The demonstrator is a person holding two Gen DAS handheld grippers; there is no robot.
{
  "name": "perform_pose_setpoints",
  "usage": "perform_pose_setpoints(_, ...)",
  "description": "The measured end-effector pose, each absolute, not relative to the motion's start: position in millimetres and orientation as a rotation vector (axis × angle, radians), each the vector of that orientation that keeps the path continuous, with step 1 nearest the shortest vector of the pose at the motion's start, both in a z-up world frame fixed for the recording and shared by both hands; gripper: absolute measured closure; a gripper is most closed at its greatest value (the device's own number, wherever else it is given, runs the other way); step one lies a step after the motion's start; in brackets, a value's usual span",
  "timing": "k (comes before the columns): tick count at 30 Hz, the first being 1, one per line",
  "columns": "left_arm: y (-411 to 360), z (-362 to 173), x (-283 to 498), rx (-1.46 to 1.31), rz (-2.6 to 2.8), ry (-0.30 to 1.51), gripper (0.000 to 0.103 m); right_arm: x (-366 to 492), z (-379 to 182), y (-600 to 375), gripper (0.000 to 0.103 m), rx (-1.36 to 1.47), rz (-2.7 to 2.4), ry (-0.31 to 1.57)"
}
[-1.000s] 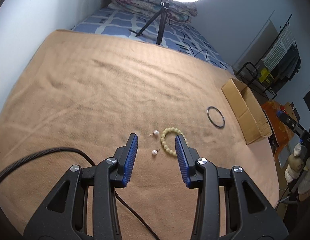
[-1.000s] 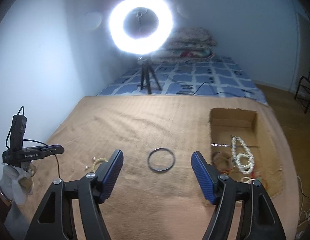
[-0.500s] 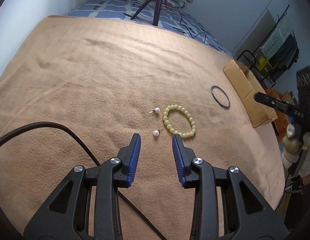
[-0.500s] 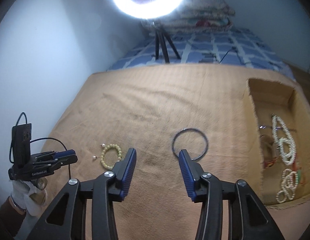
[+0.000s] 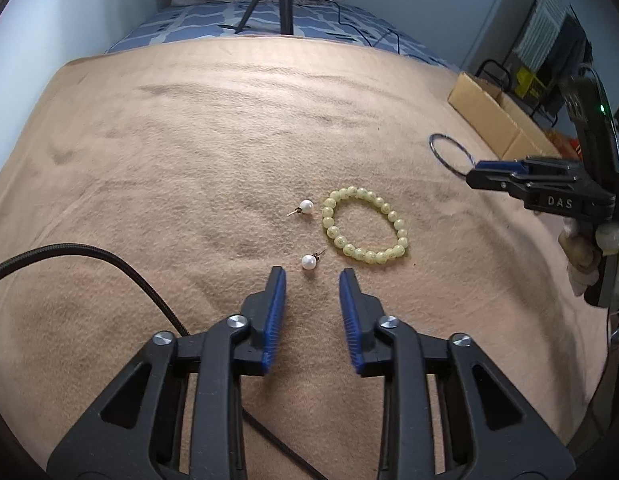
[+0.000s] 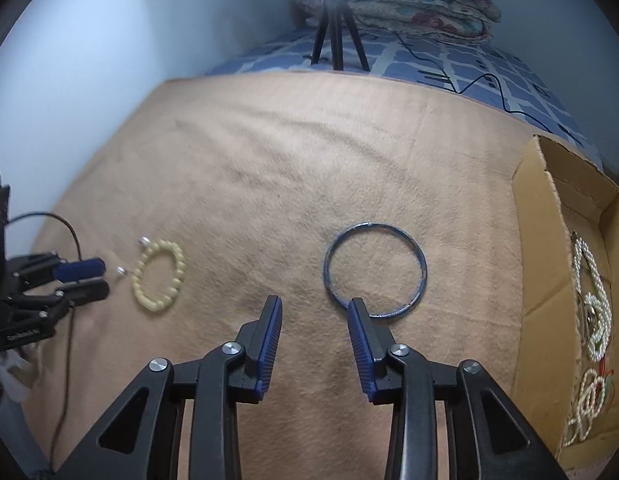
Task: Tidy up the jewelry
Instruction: 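Close the left tool on the pearl earring while the right tool grasps the dark bangle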
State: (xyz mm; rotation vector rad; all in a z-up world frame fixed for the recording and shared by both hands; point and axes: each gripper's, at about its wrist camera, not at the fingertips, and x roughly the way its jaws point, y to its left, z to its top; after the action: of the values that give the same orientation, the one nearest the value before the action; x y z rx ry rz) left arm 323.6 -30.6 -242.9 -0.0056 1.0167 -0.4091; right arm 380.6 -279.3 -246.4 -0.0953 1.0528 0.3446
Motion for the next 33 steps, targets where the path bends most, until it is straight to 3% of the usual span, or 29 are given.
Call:
perform_pose_setpoints(11,-43.6,-250.2,327.9,0.084,-0.405,0.985,0.077,390.4,-256.0,-273.8,0.073,-0.164,0.335,1.050)
perform_pose_setpoints(13,-46.9,-251.1,328.8,0.102,-0.410,0.982,0.088,392.2,-257.8,-274.1,0.074,-0.173,0.330,1.052)
perform_pose_setpoints(17,-51.5,-252.0,327.1,0.127,-0.414,0.976,0.097,393.9,-260.9,-274.2,0.077,-0.184,0.331,1.056)
perform_pose_setpoints(27,-51.6,-247.8,321.7,0.113,-0.409,0.963,0.097,398.9,-265.1,-267.2,0.097,-0.209,0.360,1.078)
perform_pose_setpoints(33,-42.6,-237.9,319.1,0.068,-0.405,0.950,0.097,396.9,-260.6,-266.5,0.102,-0.177,0.379,1.080)
